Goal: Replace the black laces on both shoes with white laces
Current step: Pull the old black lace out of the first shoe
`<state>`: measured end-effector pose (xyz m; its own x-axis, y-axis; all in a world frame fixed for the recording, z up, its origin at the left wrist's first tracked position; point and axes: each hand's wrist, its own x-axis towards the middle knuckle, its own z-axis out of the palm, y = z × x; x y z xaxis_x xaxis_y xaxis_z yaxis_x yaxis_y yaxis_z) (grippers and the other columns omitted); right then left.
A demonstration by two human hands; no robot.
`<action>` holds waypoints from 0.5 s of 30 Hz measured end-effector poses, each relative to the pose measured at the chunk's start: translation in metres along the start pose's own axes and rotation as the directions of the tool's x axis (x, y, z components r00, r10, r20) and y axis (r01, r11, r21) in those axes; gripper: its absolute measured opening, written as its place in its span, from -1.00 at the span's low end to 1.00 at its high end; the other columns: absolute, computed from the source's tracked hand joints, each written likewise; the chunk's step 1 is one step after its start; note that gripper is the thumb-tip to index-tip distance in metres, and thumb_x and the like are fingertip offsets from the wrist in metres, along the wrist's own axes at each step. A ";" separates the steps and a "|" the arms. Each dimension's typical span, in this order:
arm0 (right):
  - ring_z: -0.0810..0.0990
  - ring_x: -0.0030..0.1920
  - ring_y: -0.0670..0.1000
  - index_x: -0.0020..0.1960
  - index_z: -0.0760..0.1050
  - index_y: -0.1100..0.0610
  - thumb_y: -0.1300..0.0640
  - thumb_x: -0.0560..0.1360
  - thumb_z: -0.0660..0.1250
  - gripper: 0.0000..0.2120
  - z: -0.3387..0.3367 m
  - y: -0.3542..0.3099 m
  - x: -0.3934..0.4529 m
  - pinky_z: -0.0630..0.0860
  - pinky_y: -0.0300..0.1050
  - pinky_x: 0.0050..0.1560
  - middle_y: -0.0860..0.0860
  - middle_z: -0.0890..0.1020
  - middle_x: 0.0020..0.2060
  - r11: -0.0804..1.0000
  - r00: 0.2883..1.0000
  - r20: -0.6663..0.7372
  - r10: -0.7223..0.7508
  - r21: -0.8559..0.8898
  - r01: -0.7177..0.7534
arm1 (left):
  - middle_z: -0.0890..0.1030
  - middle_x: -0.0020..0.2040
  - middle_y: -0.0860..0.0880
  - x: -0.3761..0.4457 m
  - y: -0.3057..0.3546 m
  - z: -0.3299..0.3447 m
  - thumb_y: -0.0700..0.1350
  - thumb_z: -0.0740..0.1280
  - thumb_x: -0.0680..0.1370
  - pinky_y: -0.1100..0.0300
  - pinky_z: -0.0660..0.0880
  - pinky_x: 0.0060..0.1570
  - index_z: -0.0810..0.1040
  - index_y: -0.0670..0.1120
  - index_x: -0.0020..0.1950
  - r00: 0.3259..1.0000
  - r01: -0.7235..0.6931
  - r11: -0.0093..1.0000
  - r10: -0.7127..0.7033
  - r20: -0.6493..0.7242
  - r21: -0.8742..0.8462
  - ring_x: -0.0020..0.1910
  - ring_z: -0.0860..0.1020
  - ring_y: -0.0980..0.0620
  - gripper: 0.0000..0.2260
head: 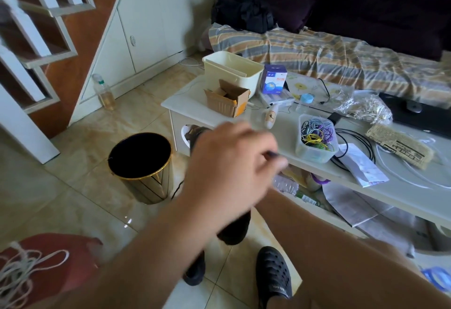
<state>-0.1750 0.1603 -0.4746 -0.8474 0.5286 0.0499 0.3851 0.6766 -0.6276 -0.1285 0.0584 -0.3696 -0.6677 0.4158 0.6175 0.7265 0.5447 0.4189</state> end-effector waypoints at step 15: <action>0.57 -0.07 0.23 0.07 0.45 0.05 -0.10 0.67 0.20 -0.77 -0.007 0.032 0.023 0.47 0.03 -0.13 0.10 0.60 -0.07 0.979 0.972 0.143 -0.186 -0.052 0.196 | 0.57 -0.10 0.07 0.002 -0.091 -0.034 0.21 0.32 0.62 0.04 0.47 -0.18 0.39 0.15 0.19 0.704 0.692 0.722 -0.671 0.232 -0.012 -0.16 0.56 0.04 -0.76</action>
<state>-0.1792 0.1976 -0.4880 -0.9477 0.3144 0.0545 0.2306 0.7928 -0.5642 -0.1904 -0.0155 -0.3839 -0.9954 0.0960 -0.0004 0.0646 0.6724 0.7373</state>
